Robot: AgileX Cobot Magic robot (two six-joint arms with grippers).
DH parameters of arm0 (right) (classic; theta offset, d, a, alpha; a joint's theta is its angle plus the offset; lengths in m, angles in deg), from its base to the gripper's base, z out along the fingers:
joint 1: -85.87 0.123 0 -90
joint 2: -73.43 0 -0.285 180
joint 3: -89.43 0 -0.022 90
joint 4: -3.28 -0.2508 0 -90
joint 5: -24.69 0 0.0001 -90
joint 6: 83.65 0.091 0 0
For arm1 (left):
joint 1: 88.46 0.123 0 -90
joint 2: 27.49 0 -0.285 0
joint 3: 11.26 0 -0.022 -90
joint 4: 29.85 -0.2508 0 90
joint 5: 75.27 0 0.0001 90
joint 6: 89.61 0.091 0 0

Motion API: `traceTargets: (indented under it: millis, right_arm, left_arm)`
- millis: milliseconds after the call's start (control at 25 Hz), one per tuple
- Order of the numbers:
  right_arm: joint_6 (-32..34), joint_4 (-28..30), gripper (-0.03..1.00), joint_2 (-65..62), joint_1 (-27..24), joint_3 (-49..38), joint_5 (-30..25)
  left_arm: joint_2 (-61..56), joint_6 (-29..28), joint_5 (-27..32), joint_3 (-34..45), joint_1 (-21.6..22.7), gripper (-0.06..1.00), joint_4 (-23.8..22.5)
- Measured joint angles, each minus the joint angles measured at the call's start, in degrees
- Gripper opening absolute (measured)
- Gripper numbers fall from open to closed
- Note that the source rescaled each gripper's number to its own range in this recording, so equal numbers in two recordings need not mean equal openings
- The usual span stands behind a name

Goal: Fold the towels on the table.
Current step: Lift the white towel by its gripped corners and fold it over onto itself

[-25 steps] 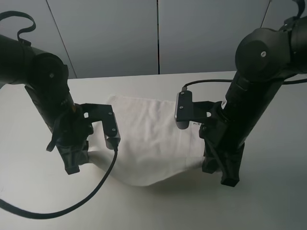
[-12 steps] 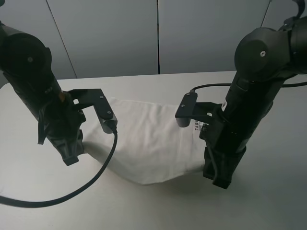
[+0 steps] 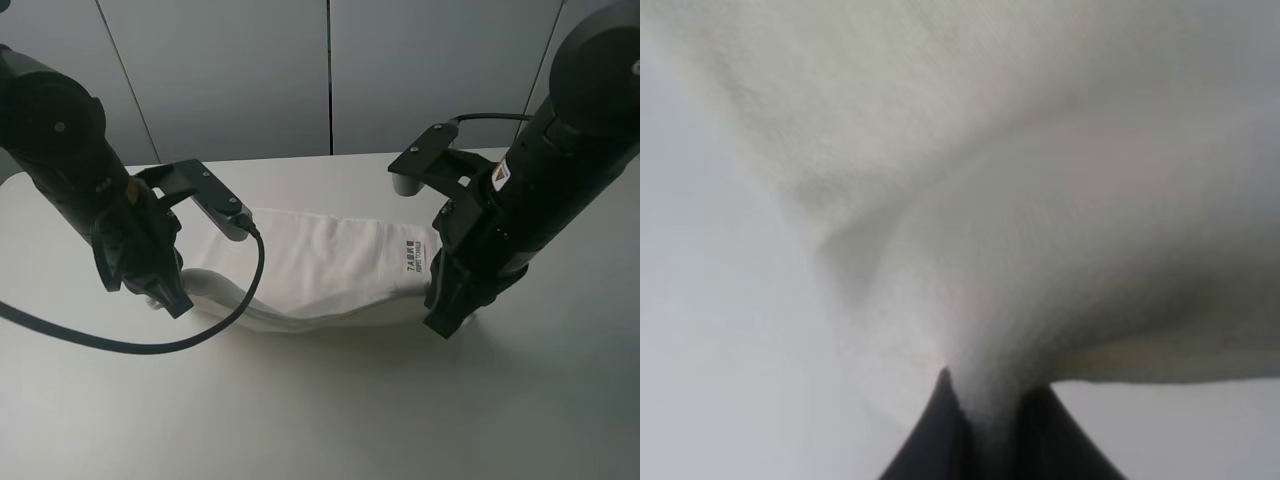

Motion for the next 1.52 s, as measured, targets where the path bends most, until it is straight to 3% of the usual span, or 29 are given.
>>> traceTargets:
  millis: [200,520,840,1240,1520]
  right_arm:
    - [10.58,7.11,0.0,-0.51,0.0,0.0,0.63]
    - [20.42,10.94,0.0,-0.61,0.0,0.0,5.25]
    - [31.04,20.01,0.0,-0.61,0.0,0.0,10.44]
    - [39.07,27.8,0.0,3.06,0.0,0.0,14.14]
    - [56.2,42.17,0.0,8.06,0.0,0.0,17.87]
  left_arm:
    - [-2.52,-6.65,-3.58,0.1,0.0,0.0,-0.21]
    - [-2.96,-13.75,-7.52,0.1,2.37,0.0,-0.64]
    - [-2.96,-15.46,-12.16,0.1,7.66,0.0,0.4]
    - [-2.72,-15.59,-17.27,0.1,7.88,0.0,-1.53]
    - [1.58,-16.6,-22.28,0.1,7.91,0.1,-4.84]
